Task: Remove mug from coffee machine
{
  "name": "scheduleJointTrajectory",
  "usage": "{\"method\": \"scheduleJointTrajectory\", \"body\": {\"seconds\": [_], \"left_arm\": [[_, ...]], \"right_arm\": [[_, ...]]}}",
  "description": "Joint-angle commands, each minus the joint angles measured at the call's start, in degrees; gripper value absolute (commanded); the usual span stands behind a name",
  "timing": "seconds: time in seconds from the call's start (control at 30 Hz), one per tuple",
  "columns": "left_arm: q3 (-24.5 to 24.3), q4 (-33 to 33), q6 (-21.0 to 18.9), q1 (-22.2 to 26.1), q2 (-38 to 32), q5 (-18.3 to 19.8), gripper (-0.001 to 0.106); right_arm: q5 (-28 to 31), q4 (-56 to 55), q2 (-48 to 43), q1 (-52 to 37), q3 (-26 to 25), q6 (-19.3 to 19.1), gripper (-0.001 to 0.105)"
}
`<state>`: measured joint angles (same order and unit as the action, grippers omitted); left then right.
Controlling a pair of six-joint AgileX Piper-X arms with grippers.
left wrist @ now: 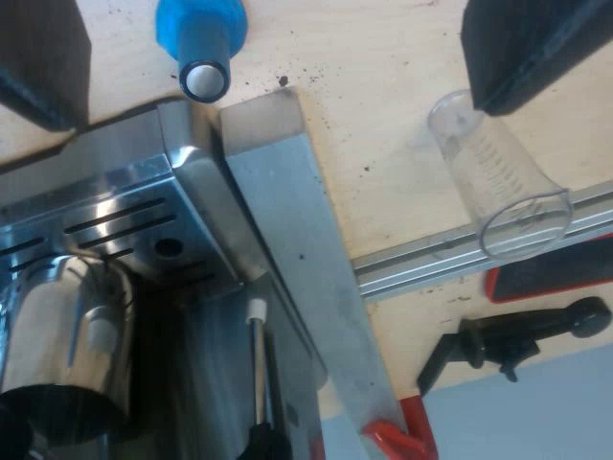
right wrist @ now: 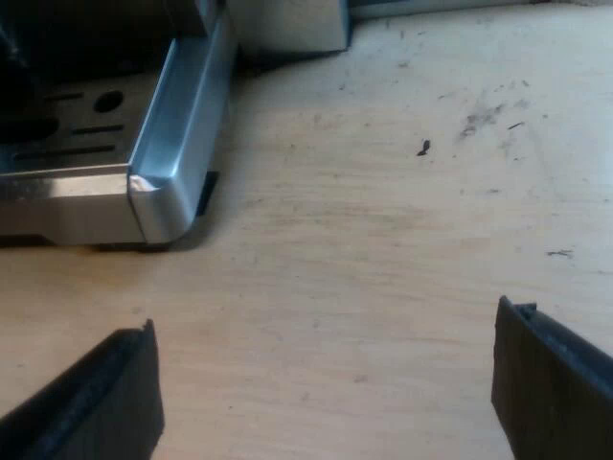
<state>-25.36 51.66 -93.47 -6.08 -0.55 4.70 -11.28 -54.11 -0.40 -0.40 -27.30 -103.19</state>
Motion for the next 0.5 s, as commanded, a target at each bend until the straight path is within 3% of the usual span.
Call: {"method": "scheduleJointTrajectory", "body": {"seconds": [0.03, 0.23, 0.5], "left_arm": [[-1.02, 0.64, -1.23, -0.06, -7.79, 0.44, 0.080], [-4.53, 4.67, -1.23, -0.21, -6.11, 0.88, 0.080], [-8.40, 4.57, -3.72, -0.22, -0.35, 8.11, 0.085]], "right_arm": [[0.79, -0.05, -2.28, -0.06, -0.66, -1.19, 0.072], [0.43, -1.59, 0.29, -0.06, -2.08, -2.22, 0.072], [-0.41, -1.39, 10.08, 5.92, -8.11, -5.40, 0.072]]}}
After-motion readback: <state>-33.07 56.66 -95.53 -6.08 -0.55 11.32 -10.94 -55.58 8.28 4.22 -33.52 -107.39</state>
